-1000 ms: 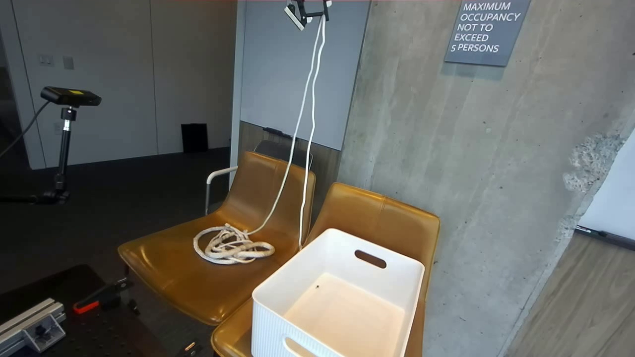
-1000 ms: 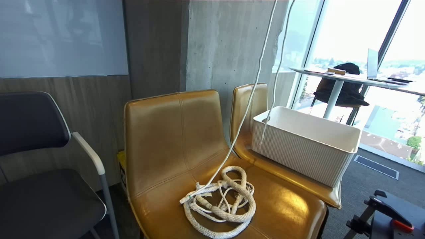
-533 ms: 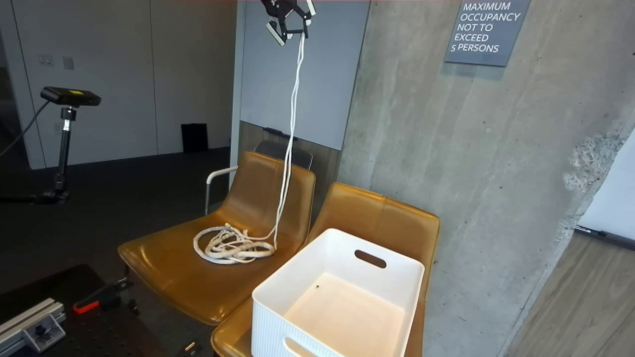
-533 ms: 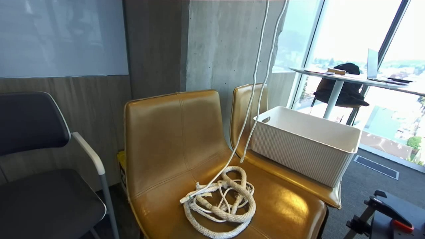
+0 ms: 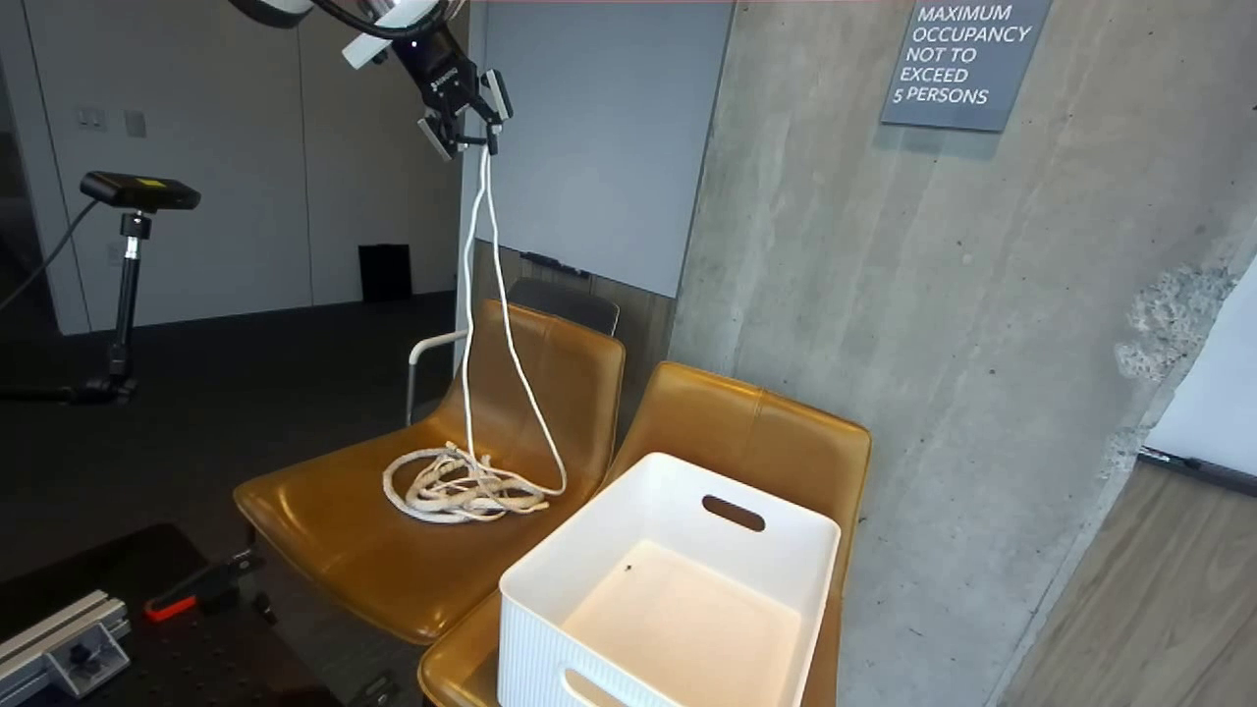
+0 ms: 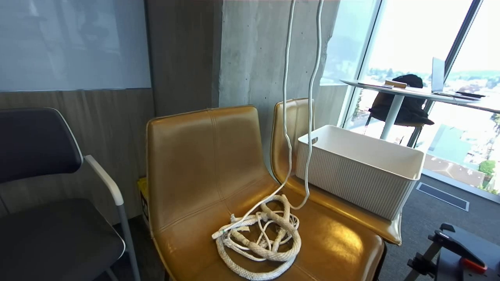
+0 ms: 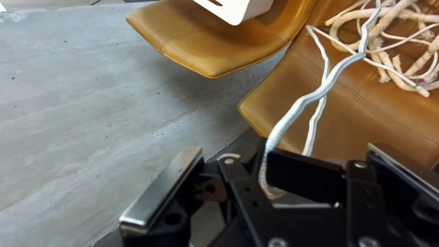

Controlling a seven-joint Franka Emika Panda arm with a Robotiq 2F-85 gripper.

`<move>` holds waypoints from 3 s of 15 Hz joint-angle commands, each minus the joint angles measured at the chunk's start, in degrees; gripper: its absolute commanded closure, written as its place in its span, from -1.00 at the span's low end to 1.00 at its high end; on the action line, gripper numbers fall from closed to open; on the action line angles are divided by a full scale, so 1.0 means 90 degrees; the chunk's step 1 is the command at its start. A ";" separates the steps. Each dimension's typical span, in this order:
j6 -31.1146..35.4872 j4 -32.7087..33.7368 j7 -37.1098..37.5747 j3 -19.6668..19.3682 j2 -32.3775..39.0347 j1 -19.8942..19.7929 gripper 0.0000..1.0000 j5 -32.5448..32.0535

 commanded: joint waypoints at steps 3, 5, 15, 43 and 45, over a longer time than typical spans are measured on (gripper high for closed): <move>0.0317 -0.1395 0.0839 0.0207 -0.0400 -0.0072 1.00 0.0518; 0.0575 -0.1790 0.0955 0.0151 -0.0466 -0.0188 1.00 0.0645; 0.2086 -0.1479 0.0841 -0.0189 0.0791 -0.0754 0.50 0.1039; 0.2041 -0.1740 -0.7880 0.0632 0.1057 -0.4312 -1.00 0.2675; 0.1990 -0.1901 -0.8765 0.0658 0.1024 -0.4545 -1.00 0.2871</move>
